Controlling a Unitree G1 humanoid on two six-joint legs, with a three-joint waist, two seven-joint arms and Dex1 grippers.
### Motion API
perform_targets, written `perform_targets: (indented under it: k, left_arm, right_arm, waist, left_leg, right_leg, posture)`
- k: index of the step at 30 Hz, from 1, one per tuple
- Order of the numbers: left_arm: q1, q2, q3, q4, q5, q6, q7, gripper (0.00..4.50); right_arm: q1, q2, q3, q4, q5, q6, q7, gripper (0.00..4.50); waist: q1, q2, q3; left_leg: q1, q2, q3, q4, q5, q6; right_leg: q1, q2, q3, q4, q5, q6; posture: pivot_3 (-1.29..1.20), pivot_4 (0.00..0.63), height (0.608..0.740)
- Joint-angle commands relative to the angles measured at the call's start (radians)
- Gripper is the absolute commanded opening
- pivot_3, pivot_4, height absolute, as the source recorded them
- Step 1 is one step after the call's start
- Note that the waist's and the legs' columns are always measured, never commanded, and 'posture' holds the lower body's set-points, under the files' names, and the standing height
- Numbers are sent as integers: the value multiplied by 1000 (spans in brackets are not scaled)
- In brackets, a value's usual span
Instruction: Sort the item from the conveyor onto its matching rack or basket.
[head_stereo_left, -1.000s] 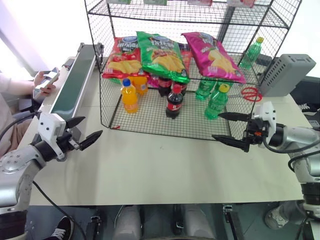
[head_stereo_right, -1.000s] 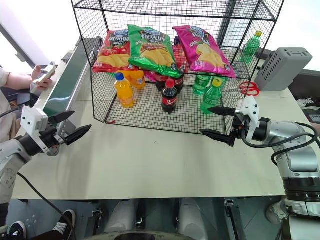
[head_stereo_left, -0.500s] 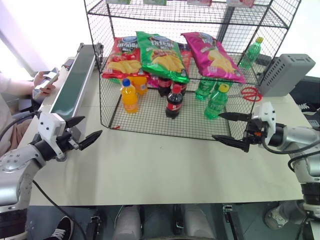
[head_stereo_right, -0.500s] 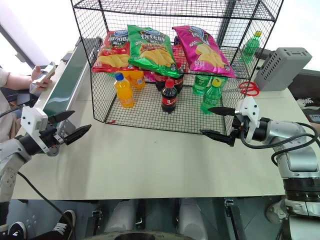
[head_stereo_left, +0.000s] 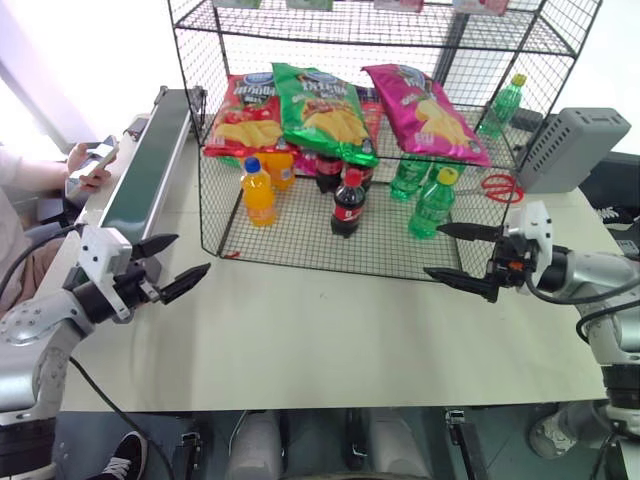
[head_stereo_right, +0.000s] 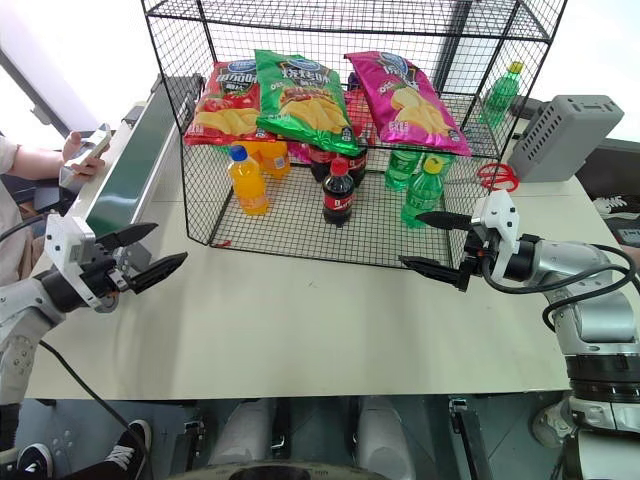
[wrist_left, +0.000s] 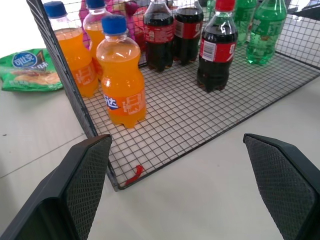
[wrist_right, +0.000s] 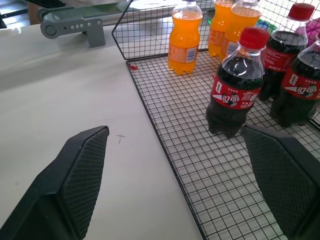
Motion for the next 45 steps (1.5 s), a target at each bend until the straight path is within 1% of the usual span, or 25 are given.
perform_targets:
  k: [1, 15, 45]
  left_arm:
    - [2, 6, 25, -34, -22, -5, -4, 4500]
    - [31, 9, 31, -29, -27, -15, -21, 4500]
    - [41, -2, 19, -20, -23, -35, -33, 4500]
  right_arm:
    - [-23, -4, -20, -24, 15, 0, 2, 4405]
    - [-26, -1, -12, -22, 9, -5, 6, 4405]
    - [-42, 2, 11, -1, -27, -38, 18, 4405]
  waist:
    - [0, 0, 0]
    - [0, 0, 0]
    - [0, 0, 0]
  left_leg:
    - [0, 0, 0, 0, 0, 0]
    - [0, 0, 0, 0, 0, 0]
    - [0, 0, 0, 0, 0, 0]
  right_leg:
    - [0, 0, 0, 0, 0, 0]
    - [0, 0, 0, 0, 0, 0]
    - [0, 0, 0, 0, 0, 0]
  posture:
    - [0, 150, 740]
    - [0, 150, 740]
    - [0, 150, 740]
